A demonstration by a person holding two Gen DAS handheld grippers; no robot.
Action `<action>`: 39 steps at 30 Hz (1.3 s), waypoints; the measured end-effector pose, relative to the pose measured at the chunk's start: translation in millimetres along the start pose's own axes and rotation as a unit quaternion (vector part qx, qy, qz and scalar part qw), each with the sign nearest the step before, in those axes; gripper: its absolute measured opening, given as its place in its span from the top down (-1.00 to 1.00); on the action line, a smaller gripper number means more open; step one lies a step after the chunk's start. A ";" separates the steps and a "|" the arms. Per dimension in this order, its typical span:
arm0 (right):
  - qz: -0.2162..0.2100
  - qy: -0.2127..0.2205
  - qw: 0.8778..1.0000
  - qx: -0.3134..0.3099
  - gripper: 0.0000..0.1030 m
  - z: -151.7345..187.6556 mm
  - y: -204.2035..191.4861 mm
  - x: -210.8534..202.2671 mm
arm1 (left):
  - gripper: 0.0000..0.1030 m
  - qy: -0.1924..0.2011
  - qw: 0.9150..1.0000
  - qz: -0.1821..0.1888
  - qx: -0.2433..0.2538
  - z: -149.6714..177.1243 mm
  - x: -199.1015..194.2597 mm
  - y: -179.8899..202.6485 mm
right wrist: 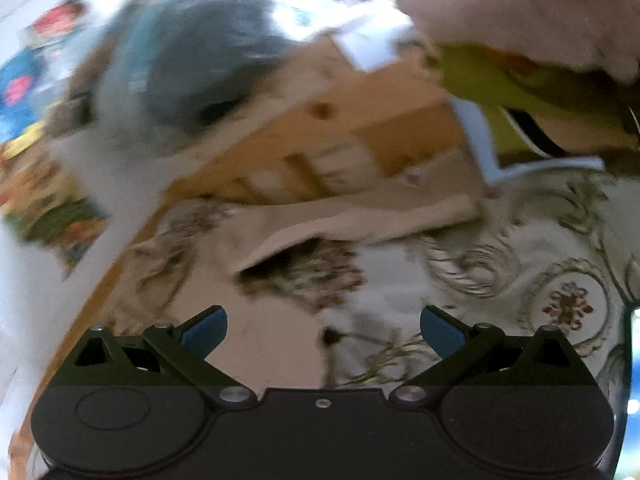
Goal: Fold large clothes
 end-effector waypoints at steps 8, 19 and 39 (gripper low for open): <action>0.071 0.037 0.985 0.151 -0.83 -12.2 40.6 50.4 | -0.99 -0.014 0.999 -0.006 0.049 23.1 19.6 -2.0; 0.161 0.120 0.942 0.270 0.18 -19.6 45.5 78.3 | -0.99 -0.038 0.999 -0.022 -0.024 7.8 33.3 -43.1; -0.106 0.341 0.904 -0.235 0.87 -85.7 -183.6 27.9 | -0.99 0.001 0.995 -0.042 -0.093 0.1 29.8 -89.9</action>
Point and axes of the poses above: each gripper's, at about its wrist camera, not at the fingertips, and x roughly the way its jaws point, y to its right, z to its underside, the point moved 3 cm from there along x, roughly the way its jaws point, and after that the axes turned 15 degrees about -x, right-handed, at the moved point
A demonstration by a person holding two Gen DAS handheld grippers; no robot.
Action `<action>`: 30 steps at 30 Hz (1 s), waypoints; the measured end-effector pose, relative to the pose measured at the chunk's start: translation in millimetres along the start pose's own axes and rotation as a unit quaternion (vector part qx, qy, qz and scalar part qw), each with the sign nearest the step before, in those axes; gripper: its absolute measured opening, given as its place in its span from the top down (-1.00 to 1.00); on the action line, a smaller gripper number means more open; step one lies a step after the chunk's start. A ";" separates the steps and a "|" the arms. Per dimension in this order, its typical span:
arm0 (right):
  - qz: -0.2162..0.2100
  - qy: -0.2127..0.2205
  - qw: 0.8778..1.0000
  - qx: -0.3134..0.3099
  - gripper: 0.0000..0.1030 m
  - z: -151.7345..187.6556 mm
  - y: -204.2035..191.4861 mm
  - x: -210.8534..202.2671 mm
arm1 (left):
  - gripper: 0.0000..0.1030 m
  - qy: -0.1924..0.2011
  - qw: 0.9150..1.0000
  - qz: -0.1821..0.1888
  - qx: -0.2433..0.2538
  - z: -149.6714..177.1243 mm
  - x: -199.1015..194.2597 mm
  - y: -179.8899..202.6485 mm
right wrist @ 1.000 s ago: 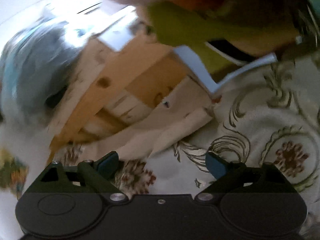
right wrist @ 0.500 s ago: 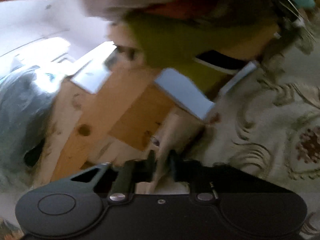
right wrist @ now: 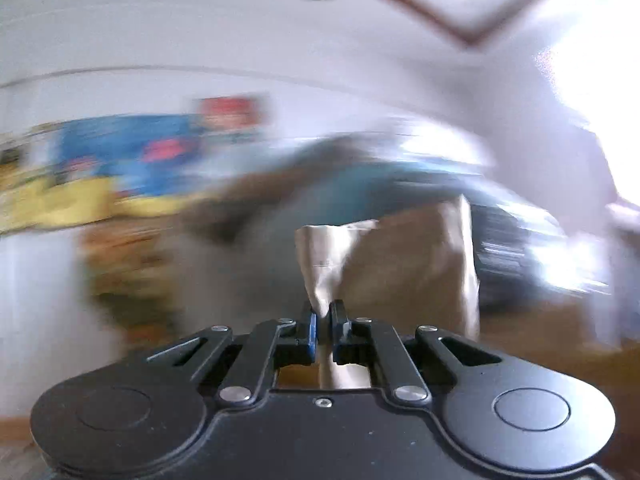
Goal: Fold large clothes
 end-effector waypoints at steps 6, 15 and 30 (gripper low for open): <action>-0.255 -0.026 0.962 -0.098 0.88 10.5 -127.3 13.6 | -0.99 0.002 0.999 -0.029 -0.027 -0.4 -0.9 -31.1; -0.421 -0.165 0.847 -0.280 0.23 113.9 -234.5 -39.2 | -0.99 0.012 0.997 -0.040 -0.065 -7.3 6.7 -45.5; -0.078 -0.303 0.944 -0.101 -0.12 160.1 -31.6 49.8 | -0.99 0.043 0.997 -0.029 -0.053 -26.4 99.9 -2.7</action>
Point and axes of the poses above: each gripper's, at about its wrist camera, not at the fingertips, and x roughly the way its jaws point, y to its right, z to its underside, the point moved 3 cm from there along x, roughly the way its jaws point, and after that the axes turned 15 degrees about -x, right-handed, at the moved point
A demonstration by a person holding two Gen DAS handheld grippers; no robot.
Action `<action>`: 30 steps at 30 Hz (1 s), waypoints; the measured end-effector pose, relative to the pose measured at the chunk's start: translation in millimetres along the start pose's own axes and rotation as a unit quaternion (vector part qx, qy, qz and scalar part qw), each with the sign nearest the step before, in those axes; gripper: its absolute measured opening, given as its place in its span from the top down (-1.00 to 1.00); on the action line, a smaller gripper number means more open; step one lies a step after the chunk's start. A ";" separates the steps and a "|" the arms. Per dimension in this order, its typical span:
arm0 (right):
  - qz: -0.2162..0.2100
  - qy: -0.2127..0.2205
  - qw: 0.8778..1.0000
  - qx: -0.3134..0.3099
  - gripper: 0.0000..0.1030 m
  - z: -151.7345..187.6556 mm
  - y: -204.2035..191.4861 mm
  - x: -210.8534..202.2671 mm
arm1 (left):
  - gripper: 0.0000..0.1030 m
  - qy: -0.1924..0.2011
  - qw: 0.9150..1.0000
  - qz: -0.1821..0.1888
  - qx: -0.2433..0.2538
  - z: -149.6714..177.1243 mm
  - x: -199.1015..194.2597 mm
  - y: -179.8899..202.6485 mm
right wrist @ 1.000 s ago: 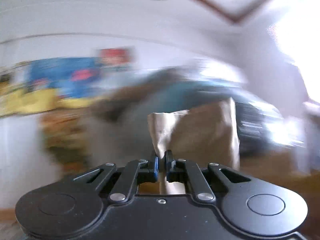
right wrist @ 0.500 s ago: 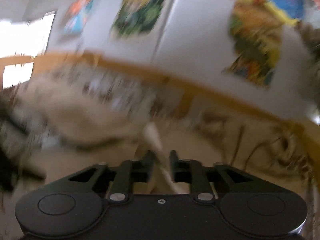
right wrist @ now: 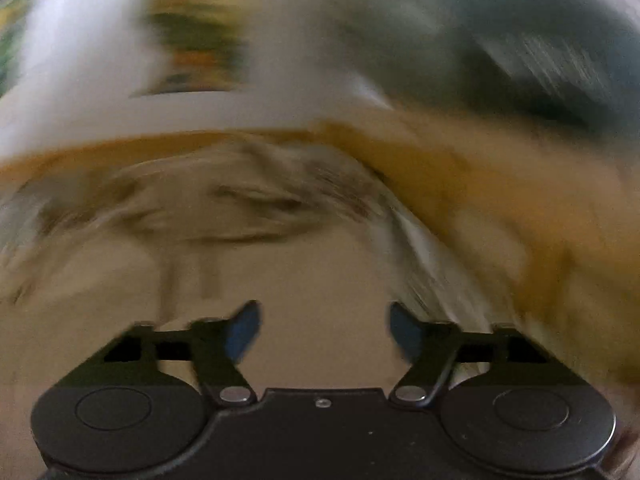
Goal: Fold large clothes
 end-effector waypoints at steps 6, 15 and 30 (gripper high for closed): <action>-0.039 -0.051 0.991 0.116 0.47 39.9 32.1 47.2 | -0.94 -0.047 0.998 -0.025 -0.018 10.3 31.4 -11.8; 0.055 0.023 0.998 -0.018 0.86 20.7 21.0 23.8 | -0.93 -0.066 0.997 -0.037 -0.010 20.0 34.1 2.3; 0.016 0.021 0.999 -0.047 -0.80 25.6 -4.1 15.7 | -0.99 0.083 0.947 -0.192 -0.242 -1.6 -80.0 -164.1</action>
Point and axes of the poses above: each gripper's, at about its wrist camera, not at the fingertips, and x roughly the way its jaws point, y to its right, z to its underside, the point moved 3 cm from there along x, roughly the way its jaws point, and after that the axes turned 15 degrees about -x, right-handed, at the moved point
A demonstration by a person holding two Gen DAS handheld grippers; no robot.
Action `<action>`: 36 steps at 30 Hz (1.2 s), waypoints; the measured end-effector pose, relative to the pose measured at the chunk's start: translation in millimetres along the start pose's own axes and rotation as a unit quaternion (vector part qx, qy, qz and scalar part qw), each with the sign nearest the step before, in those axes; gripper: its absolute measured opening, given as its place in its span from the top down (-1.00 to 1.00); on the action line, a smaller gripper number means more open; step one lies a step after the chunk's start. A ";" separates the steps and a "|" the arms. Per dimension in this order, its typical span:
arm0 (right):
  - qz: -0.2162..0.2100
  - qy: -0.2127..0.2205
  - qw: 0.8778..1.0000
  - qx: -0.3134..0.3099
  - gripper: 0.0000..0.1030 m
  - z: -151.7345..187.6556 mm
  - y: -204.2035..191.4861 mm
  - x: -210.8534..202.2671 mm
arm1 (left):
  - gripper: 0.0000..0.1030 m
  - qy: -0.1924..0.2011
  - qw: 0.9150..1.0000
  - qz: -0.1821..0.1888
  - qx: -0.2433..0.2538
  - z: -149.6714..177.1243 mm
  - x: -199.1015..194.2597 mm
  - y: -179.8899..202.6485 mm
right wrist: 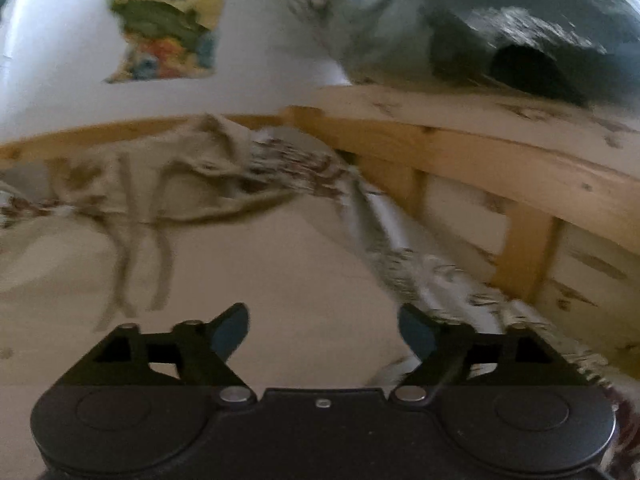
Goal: Fold large clothes
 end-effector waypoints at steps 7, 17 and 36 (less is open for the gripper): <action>-0.102 0.038 0.993 -0.044 -0.95 -7.4 -59.3 -29.0 | -0.53 0.007 0.983 -0.023 -0.183 -61.0 27.6 -63.8; -0.139 0.041 0.987 -0.068 -0.96 -12.0 -94.6 -28.4 | 1.00 0.141 0.977 -0.036 -0.157 -83.3 2.2 -28.3; -0.064 0.057 0.996 0.008 -0.97 -15.4 -37.0 -26.7 | 1.00 0.113 0.834 0.478 0.251 32.7 -163.9 267.6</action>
Point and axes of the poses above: each gripper's, at about its wrist camera, not at the fingertips, and x roughly the way its jaws point, y to its right, z to its underside, the point moved 3 cm from there along x, roughly the way its jaws point, and after that the axes turned 15 degrees about -x, right-handed, at the moved point
